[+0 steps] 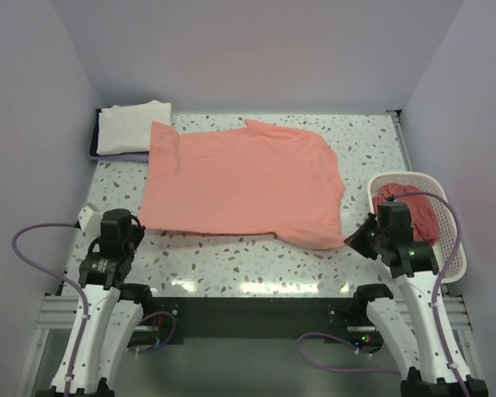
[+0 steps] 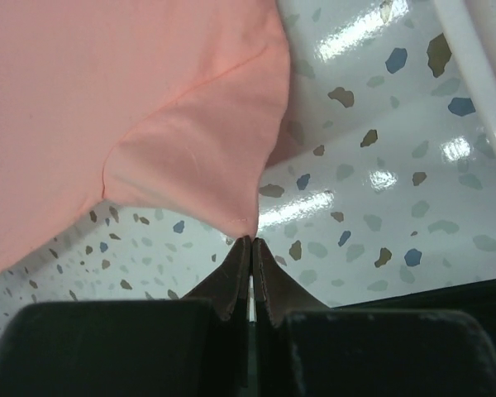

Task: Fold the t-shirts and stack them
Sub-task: Fold the tshirt

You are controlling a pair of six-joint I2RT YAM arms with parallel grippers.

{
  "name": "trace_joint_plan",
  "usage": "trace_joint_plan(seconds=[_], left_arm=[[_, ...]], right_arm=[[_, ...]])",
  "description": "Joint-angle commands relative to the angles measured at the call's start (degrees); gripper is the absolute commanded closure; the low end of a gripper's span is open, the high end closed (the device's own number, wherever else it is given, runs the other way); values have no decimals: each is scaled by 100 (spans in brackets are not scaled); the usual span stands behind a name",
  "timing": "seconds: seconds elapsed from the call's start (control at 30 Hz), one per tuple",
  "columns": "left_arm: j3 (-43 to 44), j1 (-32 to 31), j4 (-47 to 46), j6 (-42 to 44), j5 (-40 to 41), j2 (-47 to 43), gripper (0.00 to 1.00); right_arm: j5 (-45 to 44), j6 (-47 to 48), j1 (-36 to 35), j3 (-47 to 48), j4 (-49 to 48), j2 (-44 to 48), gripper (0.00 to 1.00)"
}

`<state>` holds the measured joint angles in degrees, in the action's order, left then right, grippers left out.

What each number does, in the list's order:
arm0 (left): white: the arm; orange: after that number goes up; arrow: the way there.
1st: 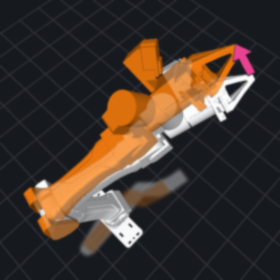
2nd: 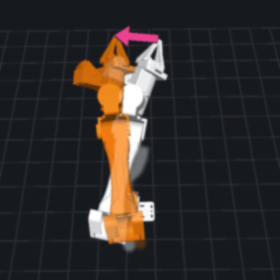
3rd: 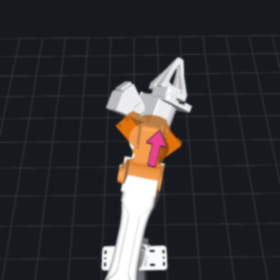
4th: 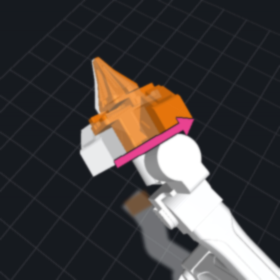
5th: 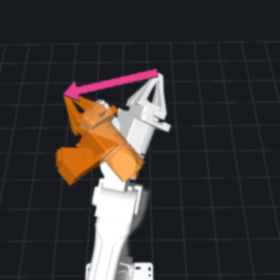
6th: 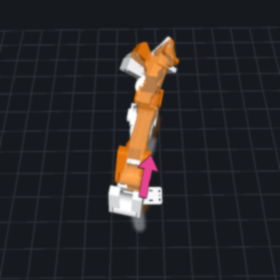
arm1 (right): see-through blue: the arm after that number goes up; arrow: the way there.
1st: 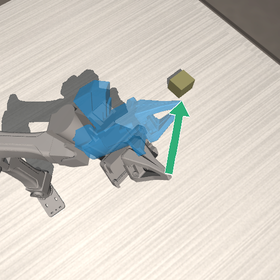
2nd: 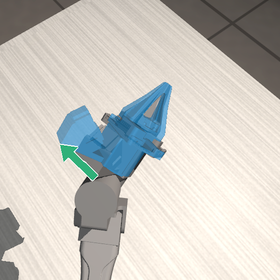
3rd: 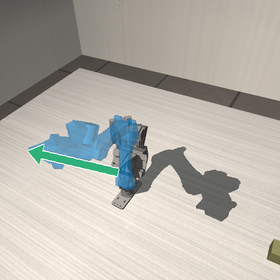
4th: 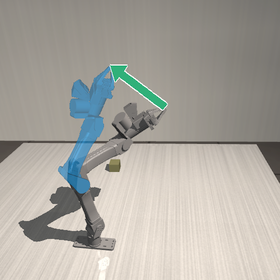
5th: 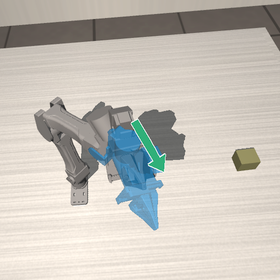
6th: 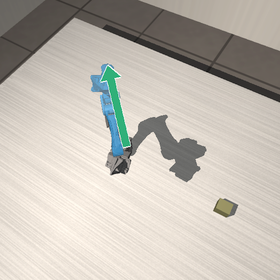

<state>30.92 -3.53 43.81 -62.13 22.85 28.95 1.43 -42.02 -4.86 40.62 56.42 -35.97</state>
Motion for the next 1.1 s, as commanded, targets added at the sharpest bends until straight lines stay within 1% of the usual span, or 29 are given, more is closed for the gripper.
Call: trace_joint_plan(seconds=[0.0,0.23,0.33,0.43,0.47,0.53,0.57,0.63,0.67,0.7,0.77,0.8,0.87,0.93,1.07], left_arm=[[502,-34,575,-133,527,-126,100],[846,-25,927,-142,545,-197,100],[767,-25,831,-115,440,-144,100],[591,-25,507,7,300,101,100],[547,-25,253,51,255,198,100],[407,-25,-29,166,159,575,100],[380,-25,-266,218,167,725,100],[354,-25,-669,289,141,1182,100],[354,-25,-803,350,106,1340,100],[354,-25,-926,368,88,1646,100],[354,-25,-1311,403,0,1938,100],[362,-25,-1418,386,0,2183,100],[371,-16,-1708,333,-53,2395,100],[380,-16,-1963,272,-44,2641,100],[494,19,-2254,175,0,3010,100]], right_arm=[[-125,-87,12,752,728,151,100],[-126,-87,12,1264,1231,476,99],[-56,-105,12,1212,1064,564,96],[146,-43,12,975,608,433,96],[225,18,12,896,450,354,97],[244,80,3,702,-33,117,99],[244,132,3,641,-183,-215,100],[322,211,3,649,-649,-585,100],[366,238,12,692,-789,-1005,100],[384,238,12,728,-1061,-1183,100],[419,282,12,885,-1343,-1726,100],[402,273,12,947,-1562,-1895,100],[402,221,12,1087,-1957,-2150,100],[358,212,12,1219,-2100,-2537,100],[296,299,12,1824,-2188,-3223,100]])
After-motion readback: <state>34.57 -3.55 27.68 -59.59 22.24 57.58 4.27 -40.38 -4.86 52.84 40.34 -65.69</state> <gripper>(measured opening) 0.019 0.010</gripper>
